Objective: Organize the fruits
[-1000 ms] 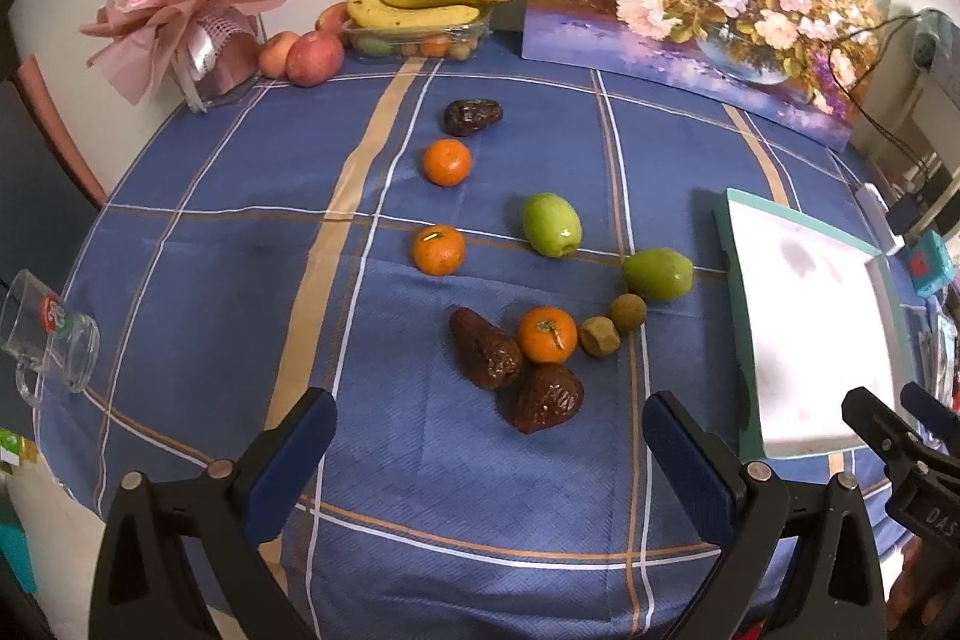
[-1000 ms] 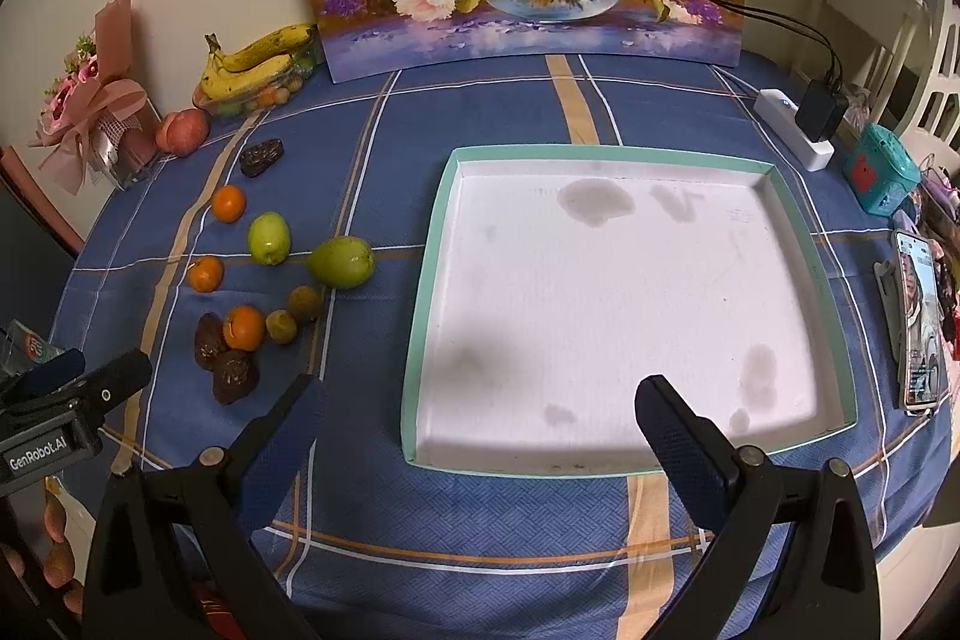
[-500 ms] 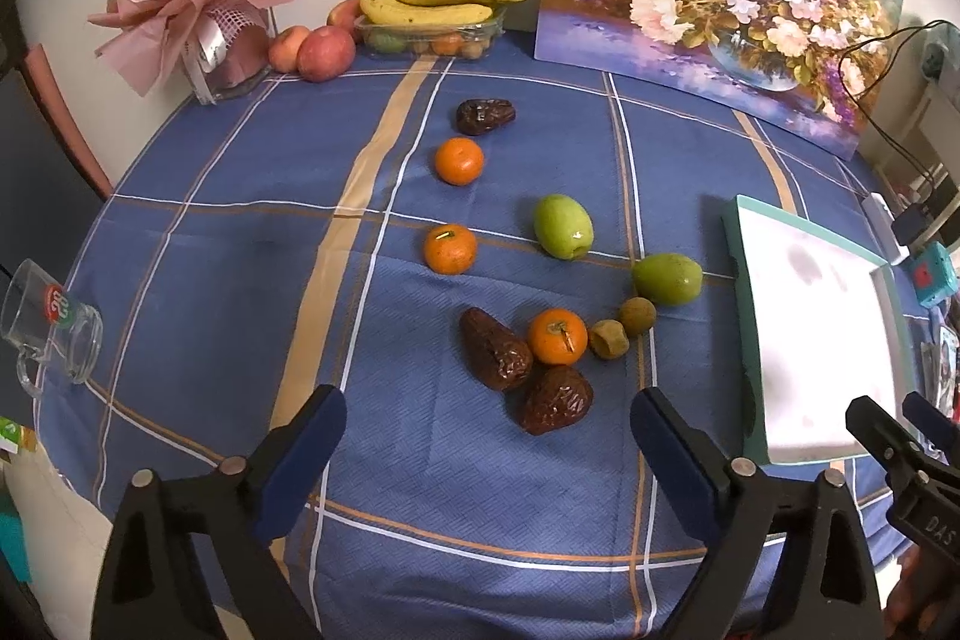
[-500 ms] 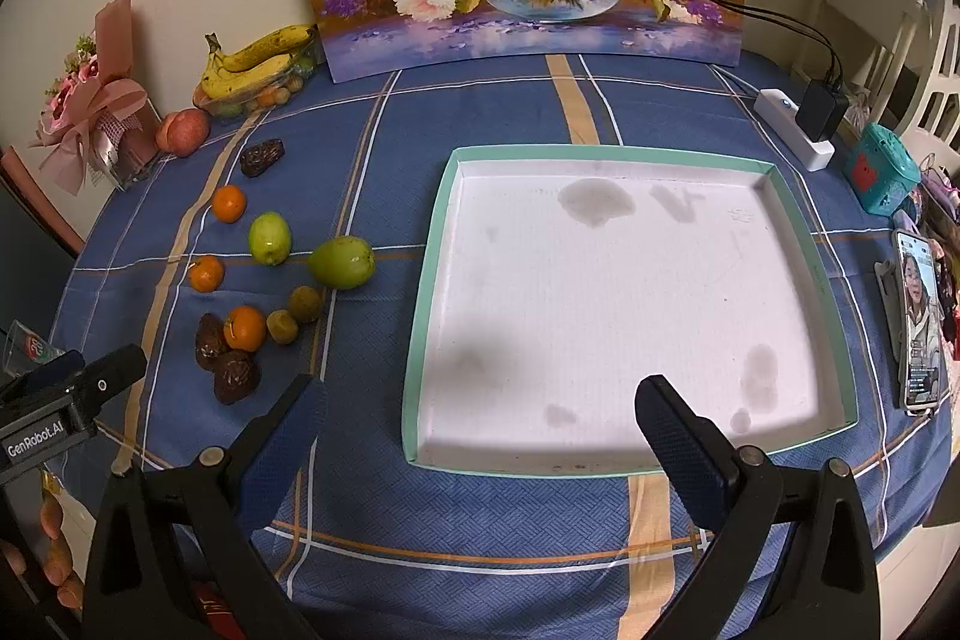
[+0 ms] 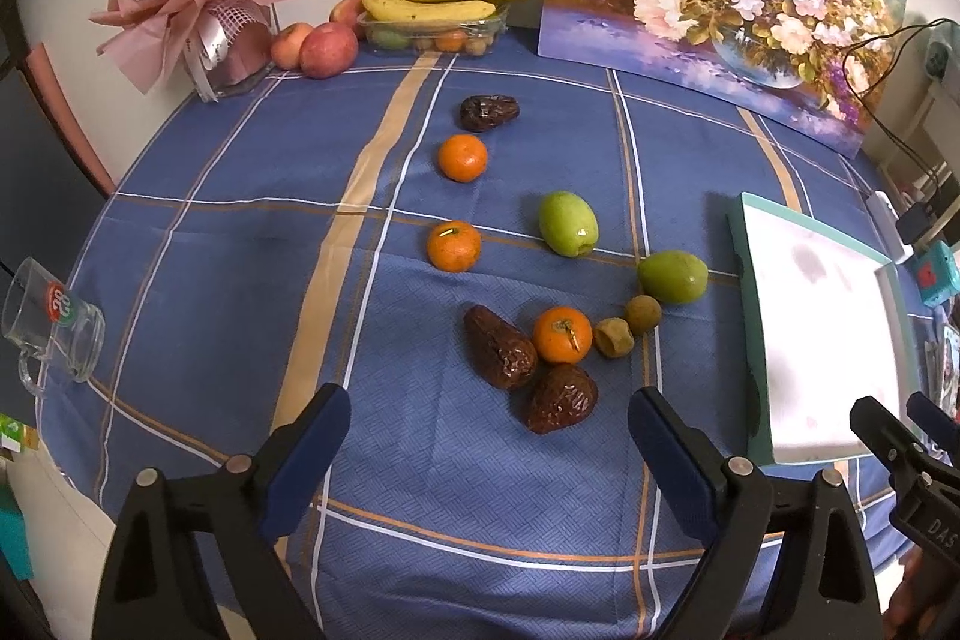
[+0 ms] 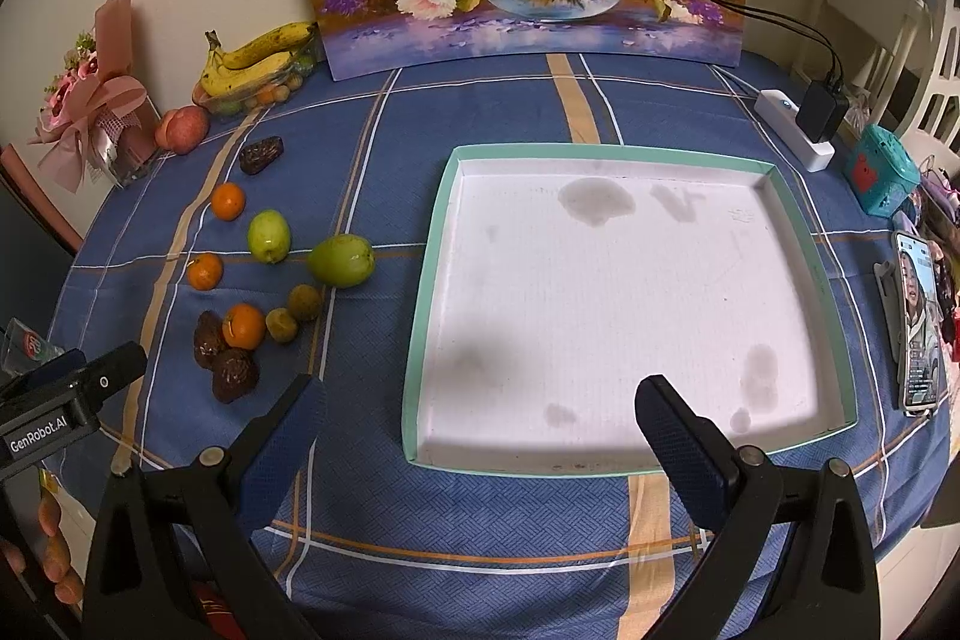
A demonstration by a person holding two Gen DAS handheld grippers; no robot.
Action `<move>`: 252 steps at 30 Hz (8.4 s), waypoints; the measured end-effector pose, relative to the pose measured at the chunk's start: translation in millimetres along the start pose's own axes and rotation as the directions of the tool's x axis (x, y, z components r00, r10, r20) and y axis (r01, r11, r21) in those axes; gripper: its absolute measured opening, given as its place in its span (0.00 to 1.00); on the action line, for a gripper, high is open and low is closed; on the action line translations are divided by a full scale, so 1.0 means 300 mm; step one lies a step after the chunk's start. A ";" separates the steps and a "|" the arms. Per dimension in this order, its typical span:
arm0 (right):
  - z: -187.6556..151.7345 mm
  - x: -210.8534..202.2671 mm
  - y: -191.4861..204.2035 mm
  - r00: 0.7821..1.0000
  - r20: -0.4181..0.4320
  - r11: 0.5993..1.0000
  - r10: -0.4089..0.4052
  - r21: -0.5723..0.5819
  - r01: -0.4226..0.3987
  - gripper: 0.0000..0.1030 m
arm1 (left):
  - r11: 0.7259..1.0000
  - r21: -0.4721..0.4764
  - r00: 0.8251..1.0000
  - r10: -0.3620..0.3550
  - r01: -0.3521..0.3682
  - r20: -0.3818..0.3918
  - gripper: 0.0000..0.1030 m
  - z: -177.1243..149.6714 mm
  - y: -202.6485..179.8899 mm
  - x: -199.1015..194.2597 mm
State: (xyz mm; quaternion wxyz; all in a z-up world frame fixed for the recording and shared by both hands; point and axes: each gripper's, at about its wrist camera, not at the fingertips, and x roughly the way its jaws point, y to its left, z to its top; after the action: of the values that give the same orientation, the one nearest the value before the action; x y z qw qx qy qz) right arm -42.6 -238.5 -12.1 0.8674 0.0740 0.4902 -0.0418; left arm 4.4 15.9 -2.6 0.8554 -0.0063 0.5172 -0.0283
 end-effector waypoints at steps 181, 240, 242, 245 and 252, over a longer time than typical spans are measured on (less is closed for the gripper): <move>0.297 0.358 -0.564 0.950 -0.223 0.881 -0.217 0.375 0.289 0.54 | 0.922 0.293 0.947 -0.176 0.255 -0.270 0.36 0.209 -0.811 0.401; 0.348 0.291 -0.373 0.965 -0.131 0.937 -0.226 0.241 0.252 0.73 | 0.999 -0.035 0.997 -0.019 0.017 -0.077 0.98 0.397 -0.346 0.303; 0.349 0.293 -0.356 0.965 -0.123 0.940 -0.232 0.226 0.255 0.76 | 0.998 -0.070 0.997 -0.002 -0.003 -0.072 0.98 0.405 -0.287 0.301; 0.351 0.295 -0.325 0.970 -0.103 0.950 -0.219 0.206 0.236 0.81 | 0.993 -0.120 0.997 0.010 -0.019 -0.072 1.00 0.414 -0.210 0.303; 0.358 0.299 -0.229 0.990 -0.038 0.982 -0.135 0.131 0.139 0.90 | 0.976 -0.216 0.999 0.032 -0.039 -0.033 1.00 0.417 -0.074 0.271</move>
State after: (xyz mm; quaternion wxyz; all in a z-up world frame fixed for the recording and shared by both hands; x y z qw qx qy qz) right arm 84.5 -324.3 -40.4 0.8484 0.0984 0.5028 -0.1329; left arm 152.0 -13.0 -15.4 0.8422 -0.0899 0.5299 0.0434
